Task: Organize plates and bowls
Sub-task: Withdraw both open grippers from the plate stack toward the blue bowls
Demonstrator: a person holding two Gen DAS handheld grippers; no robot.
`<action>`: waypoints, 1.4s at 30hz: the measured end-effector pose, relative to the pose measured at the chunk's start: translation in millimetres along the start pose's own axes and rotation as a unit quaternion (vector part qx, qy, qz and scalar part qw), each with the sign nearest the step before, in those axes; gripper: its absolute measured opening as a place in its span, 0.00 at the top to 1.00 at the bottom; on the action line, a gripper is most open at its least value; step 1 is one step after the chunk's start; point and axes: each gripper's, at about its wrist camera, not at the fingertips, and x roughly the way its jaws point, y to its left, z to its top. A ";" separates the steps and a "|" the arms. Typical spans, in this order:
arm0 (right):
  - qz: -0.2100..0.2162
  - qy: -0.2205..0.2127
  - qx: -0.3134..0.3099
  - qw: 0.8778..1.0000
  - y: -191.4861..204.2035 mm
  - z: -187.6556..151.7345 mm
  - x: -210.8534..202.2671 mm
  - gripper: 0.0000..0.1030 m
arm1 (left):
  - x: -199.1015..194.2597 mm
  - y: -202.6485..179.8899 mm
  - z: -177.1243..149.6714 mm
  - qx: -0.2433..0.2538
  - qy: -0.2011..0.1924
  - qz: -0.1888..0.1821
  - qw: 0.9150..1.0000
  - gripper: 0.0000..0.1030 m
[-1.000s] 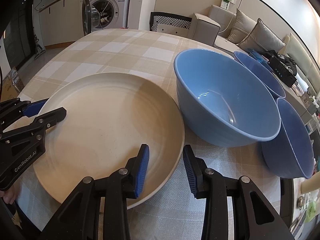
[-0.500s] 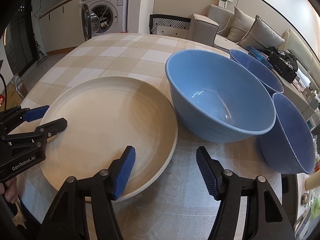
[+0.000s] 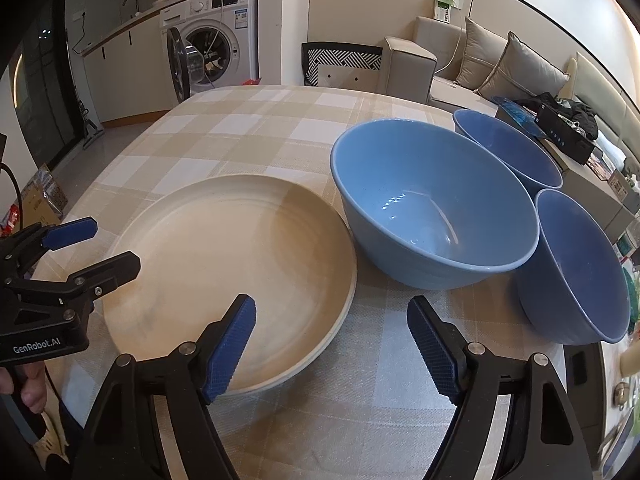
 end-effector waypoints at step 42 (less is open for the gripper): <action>0.046 -0.072 0.038 0.996 -50.0 23.8 -82.2 0.01 | -48.5 -42.2 41.9 0.020 -0.055 -0.030 0.998 0.00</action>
